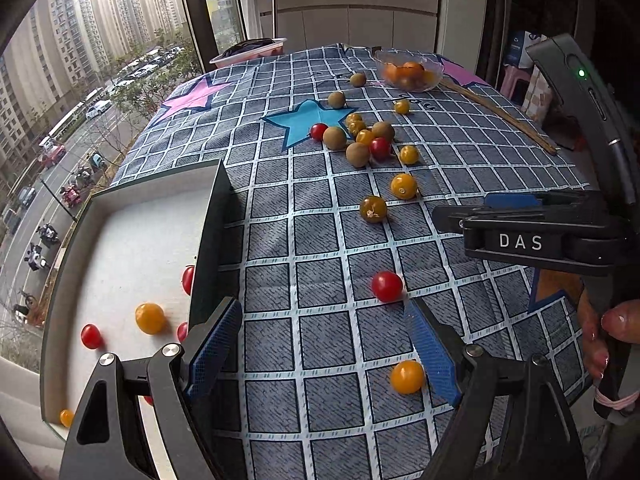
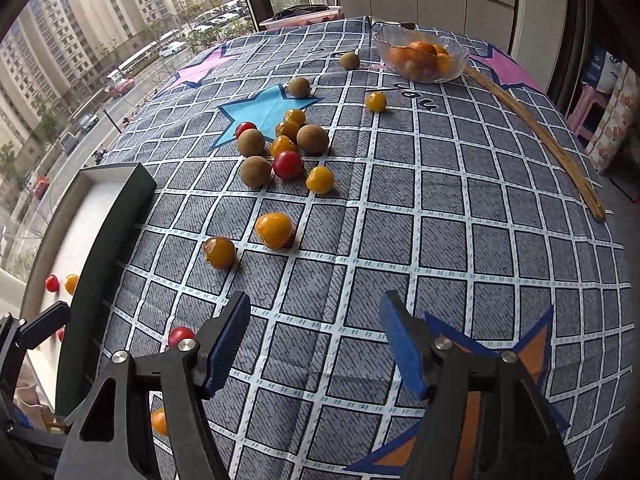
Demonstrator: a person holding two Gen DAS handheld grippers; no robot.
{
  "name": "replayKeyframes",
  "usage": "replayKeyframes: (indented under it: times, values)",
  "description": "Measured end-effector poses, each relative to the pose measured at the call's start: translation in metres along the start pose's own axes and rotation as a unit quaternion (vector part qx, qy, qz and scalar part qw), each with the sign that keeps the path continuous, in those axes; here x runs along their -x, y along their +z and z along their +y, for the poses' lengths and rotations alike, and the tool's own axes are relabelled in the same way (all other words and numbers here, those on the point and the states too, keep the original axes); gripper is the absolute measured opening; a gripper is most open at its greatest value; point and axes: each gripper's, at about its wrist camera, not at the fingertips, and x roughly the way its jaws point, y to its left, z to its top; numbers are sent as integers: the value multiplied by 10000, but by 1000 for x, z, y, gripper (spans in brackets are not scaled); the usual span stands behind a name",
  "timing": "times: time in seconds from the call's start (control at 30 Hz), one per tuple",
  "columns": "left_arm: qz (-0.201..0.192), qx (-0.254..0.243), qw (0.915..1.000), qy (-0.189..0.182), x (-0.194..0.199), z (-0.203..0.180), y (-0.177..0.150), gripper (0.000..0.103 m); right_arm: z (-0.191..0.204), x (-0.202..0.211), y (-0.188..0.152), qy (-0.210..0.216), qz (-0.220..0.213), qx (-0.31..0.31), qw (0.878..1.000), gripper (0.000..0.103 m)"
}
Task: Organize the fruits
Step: 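Move both open tools back to the tomatoes on the cloth, then grasp a red cherry tomato with the left tool while the right tool grasps a yellow one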
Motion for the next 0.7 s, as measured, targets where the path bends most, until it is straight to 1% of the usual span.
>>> replayKeyframes:
  times: [0.17,0.37,0.4,0.43,0.47,0.53,0.6,0.67,0.7]
  values:
    - [192,-58,9998,-59,-20,-10,4,84,0,-13,8,191,32,144,9997,59]
    - [208,-125,9997,-92,-30,-19,8,84,6,-23,18,260,11,319,9992,58]
    - [212,-127,9997,-88,-31,-20,9,82,7,-24,19,263,3,341,9991,58]
    - [226,-141,9996,-82,-33,-21,9,73,8,-25,21,257,-7,364,9990,57]
    - [270,-177,9995,-59,-36,-23,10,70,10,-26,22,255,-20,387,9989,55]
    - [354,-225,9991,-4,-42,-25,11,69,12,-28,24,244,-45,447,9987,54]
    - [329,-205,9992,-19,-43,-25,11,69,15,-30,26,220,-56,520,9984,52]
    - [329,-165,9993,-36,-44,-25,13,68,17,-31,28,212,-71,566,9981,47]
    - [330,-136,9993,-64,-44,-25,14,64,18,-32,29,215,-80,573,9981,45]
